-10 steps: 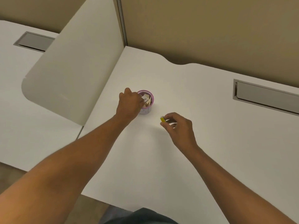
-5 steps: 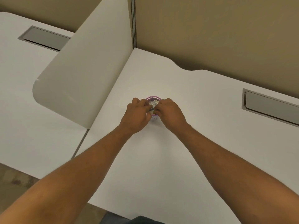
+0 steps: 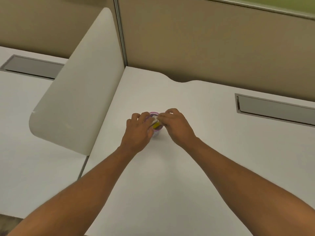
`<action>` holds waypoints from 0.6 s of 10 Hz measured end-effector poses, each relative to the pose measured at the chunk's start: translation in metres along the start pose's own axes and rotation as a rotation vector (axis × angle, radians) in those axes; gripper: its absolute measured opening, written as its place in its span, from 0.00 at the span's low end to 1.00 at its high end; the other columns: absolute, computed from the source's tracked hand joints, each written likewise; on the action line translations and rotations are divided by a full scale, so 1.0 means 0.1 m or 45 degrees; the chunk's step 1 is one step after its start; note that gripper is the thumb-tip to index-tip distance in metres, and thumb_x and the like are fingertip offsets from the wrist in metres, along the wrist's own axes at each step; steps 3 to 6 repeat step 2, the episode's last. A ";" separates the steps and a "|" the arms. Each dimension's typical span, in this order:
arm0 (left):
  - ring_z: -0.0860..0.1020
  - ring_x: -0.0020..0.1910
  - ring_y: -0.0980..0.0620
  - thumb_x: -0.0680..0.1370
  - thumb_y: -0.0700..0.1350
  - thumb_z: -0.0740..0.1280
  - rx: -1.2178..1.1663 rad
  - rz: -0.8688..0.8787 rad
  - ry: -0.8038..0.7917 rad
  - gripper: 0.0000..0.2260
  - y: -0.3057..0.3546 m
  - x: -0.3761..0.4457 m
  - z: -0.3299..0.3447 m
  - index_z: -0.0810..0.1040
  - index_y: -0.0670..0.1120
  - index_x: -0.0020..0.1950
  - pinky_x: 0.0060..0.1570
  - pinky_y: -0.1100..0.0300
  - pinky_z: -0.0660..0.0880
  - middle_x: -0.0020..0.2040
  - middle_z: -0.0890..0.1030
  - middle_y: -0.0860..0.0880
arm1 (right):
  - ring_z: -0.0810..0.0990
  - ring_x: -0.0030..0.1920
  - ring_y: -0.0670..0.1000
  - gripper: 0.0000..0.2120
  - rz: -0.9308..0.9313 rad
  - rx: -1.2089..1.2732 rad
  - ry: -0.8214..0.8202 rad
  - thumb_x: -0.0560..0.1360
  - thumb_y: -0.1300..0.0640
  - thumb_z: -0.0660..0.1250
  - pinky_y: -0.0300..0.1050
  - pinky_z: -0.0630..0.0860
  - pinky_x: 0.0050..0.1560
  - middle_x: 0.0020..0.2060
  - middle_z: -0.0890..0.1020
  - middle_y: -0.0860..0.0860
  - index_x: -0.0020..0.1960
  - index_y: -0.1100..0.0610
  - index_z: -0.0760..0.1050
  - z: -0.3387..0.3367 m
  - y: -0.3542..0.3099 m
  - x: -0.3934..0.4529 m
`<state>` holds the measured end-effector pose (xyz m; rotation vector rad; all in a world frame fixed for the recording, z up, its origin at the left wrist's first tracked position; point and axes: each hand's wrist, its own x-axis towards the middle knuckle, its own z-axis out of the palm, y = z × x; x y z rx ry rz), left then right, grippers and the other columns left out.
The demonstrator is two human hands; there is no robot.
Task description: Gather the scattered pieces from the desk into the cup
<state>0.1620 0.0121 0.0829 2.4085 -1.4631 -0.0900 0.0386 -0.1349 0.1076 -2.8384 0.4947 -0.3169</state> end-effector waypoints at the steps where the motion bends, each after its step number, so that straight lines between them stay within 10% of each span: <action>1: 0.72 0.67 0.42 0.80 0.49 0.64 -0.008 0.092 0.137 0.17 0.11 0.10 -0.16 0.77 0.53 0.69 0.58 0.45 0.74 0.72 0.74 0.49 | 0.78 0.59 0.54 0.11 -0.048 -0.053 0.196 0.79 0.59 0.67 0.50 0.77 0.55 0.60 0.83 0.47 0.61 0.52 0.81 -0.27 0.09 -0.08; 6: 0.70 0.74 0.40 0.80 0.51 0.65 0.060 0.234 0.237 0.19 0.31 0.24 -0.37 0.77 0.50 0.71 0.66 0.43 0.71 0.75 0.73 0.46 | 0.76 0.66 0.55 0.14 0.029 -0.126 0.316 0.81 0.53 0.66 0.52 0.75 0.63 0.66 0.79 0.51 0.66 0.52 0.78 -0.60 0.15 -0.24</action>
